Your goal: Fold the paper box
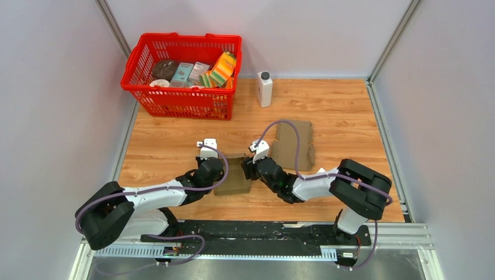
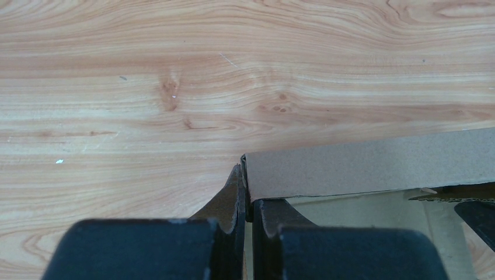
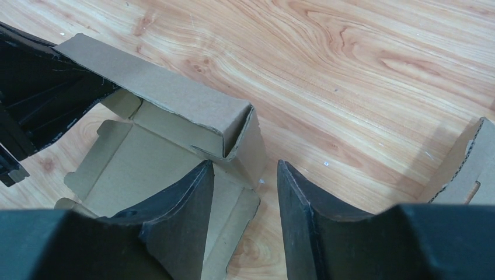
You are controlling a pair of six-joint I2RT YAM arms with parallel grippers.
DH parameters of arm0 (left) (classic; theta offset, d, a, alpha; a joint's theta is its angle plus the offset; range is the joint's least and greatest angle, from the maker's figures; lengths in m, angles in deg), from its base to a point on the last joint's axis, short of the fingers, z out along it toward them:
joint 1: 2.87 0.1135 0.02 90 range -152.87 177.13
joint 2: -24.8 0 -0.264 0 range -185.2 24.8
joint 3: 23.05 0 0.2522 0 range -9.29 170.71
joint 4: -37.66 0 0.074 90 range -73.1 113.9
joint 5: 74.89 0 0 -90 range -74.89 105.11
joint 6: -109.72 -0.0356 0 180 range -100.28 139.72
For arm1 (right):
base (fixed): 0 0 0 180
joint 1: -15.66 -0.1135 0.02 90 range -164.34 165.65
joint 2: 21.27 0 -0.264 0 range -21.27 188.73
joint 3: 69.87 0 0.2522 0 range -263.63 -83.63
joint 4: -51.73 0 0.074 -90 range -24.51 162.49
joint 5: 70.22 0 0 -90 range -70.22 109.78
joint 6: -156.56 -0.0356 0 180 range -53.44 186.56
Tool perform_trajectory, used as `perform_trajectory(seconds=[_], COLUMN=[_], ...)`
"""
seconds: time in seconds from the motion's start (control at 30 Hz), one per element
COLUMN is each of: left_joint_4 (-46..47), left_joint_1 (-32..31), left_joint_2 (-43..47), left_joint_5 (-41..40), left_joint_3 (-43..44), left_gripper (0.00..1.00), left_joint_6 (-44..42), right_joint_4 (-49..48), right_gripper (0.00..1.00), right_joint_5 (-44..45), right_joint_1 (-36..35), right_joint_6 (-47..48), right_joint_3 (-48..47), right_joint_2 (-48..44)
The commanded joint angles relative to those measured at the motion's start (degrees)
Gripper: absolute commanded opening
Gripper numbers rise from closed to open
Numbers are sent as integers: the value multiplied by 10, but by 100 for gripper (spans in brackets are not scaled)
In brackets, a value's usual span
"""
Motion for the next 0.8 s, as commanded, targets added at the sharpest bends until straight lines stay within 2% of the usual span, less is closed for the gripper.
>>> perform_trajectory(seconds=[0.0, 0.17, 0.27, 0.53, 0.63, 0.7, 0.77], left_joint_4=[36, 34, 33, 41, 33, 22, 21], left_joint_1=[-8, -12, -13, -21, -31, -36, -36], left_joint_2=[-15, -22, -26, -62, -83, -96, -103], left_joint_5=[-19, -27, -31, -51, -79, -96, -99], left_joint_3=[4, 2, 1, 9, 21, 29, 29], left_gripper=[0, 0, 0, 0, 0, 0, 0], left_joint_6=[-6, -7, -5, 23, 48, 74, 88], right_joint_4=[-58, -69, -71, -60, -33, -21, -7], right_gripper=[47, 51, 49, 31, 12, 1, 0], right_joint_5=[2, 8, 44, 103, 149, 216, 245], right_joint_1=[2, 1, 1, -13, -30, -49, -53], right_joint_6=[15, 16, 14, -18, -31, -45, -61], right_joint_3=[-24, -32, -40, -48, -71, -83, -87], right_joint_2=[15, 35, 47, 61, 79, 91, 102])
